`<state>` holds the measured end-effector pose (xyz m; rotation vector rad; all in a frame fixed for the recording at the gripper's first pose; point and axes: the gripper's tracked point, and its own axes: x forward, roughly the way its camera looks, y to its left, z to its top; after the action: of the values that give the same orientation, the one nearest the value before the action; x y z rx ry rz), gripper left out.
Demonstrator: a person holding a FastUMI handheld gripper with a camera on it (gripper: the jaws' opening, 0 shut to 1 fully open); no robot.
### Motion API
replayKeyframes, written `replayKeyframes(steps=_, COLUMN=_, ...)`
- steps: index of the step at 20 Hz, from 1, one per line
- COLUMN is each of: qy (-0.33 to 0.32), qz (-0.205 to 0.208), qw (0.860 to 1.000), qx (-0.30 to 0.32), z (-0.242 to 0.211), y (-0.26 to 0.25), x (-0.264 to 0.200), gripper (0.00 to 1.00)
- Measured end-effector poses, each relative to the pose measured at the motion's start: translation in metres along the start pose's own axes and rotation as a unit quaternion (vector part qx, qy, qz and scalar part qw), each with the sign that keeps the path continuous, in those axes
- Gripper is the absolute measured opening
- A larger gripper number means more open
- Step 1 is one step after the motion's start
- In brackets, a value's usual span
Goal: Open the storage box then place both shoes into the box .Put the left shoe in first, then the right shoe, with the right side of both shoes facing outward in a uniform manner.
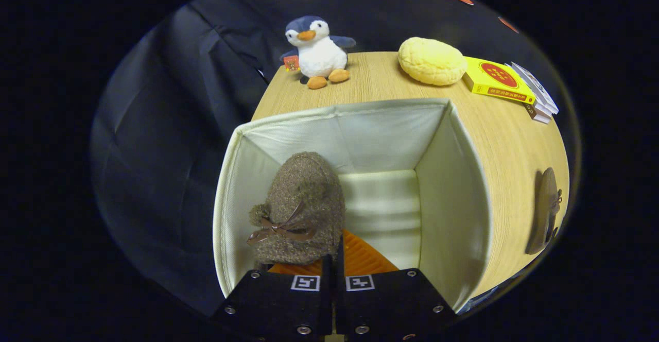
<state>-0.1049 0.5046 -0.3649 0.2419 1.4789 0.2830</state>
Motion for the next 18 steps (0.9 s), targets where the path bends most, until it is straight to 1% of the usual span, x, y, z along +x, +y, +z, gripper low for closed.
replayKeyframes(steps=1, qy=0.012, qz=0.0, qw=1.0, qx=0.0, z=-0.005, y=0.001, x=0.004, gripper=0.04)
replayKeyframes(steps=3, qy=0.044, qz=0.025, qw=0.999, qx=0.005, z=-0.018, y=0.011, x=0.007, gripper=0.1)
replayKeyframes(steps=4, qy=0.059, qz=0.041, qw=0.997, qx=0.004, z=-0.023, y=0.015, x=0.005, gripper=0.18)
replayKeyframes(steps=5, qy=0.072, qz=0.046, qw=0.996, qx=0.0, z=-0.032, y=0.013, x=0.003, gripper=0.21)
replayKeyframes(steps=6, qy=0.073, qz=0.059, qw=0.996, qx=-0.003, z=-0.033, y=0.015, x=-0.002, gripper=0.3)
replayKeyframes(steps=7, qy=0.07, qz=0.067, qw=0.995, qx=-0.004, z=-0.032, y=0.015, x=-0.005, gripper=0.35)
replayKeyframes(steps=8, qy=0.067, qz=0.084, qw=0.994, qx=-0.001, z=-0.028, y=0.017, x=-0.013, gripper=0.45)
replayKeyframes(steps=9, qy=0.061, qz=0.108, qw=0.992, qx=0.007, z=-0.025, y=0.023, x=-0.023, gripper=0.5)
replayKeyframes(steps=10, qy=0.052, qz=0.129, qw=0.99, qx=0.011, z=-0.02, y=0.026, x=-0.036, gripper=0.57)
replayKeyframes(steps=11, qy=0.038, qz=0.144, qw=0.989, qx=0.009, z=-0.013, y=0.025, x=-0.05, gripper=0.6)
replayKeyframes(steps=12, qy=0.02, qz=0.156, qw=0.988, qx=0.004, z=-0.006, y=0.022, x=-0.064, gripper=0.65)
replayKeyframes(steps=13, qy=0.004, qz=0.164, qw=0.986, qx=-0.001, z=-0.001, y=0.017, x=-0.079, gripper=0.67)
replayKeyframes(steps=14, qy=-0.013, qz=0.175, qw=0.984, qx=-0.007, z=0.005, y=0.011, x=-0.095, gripper=0.73)
replayKeyframes(steps=15, qy=-0.035, qz=0.182, qw=0.983, qx=-0.012, z=0.011, y=0.003, x=-0.111, gripper=0.76)
replayKeyframes(steps=16, qy=-0.057, qz=0.185, qw=0.981, qx=-0.016, z=0.017, y=-0.008, x=-0.123, gripper=0.83)
replayKeyframes(steps=18, qy=-0.094, qz=0.174, qw=0.98, qx=-0.022, z=0.026, y=-0.041, x=-0.142, gripper=0.9)
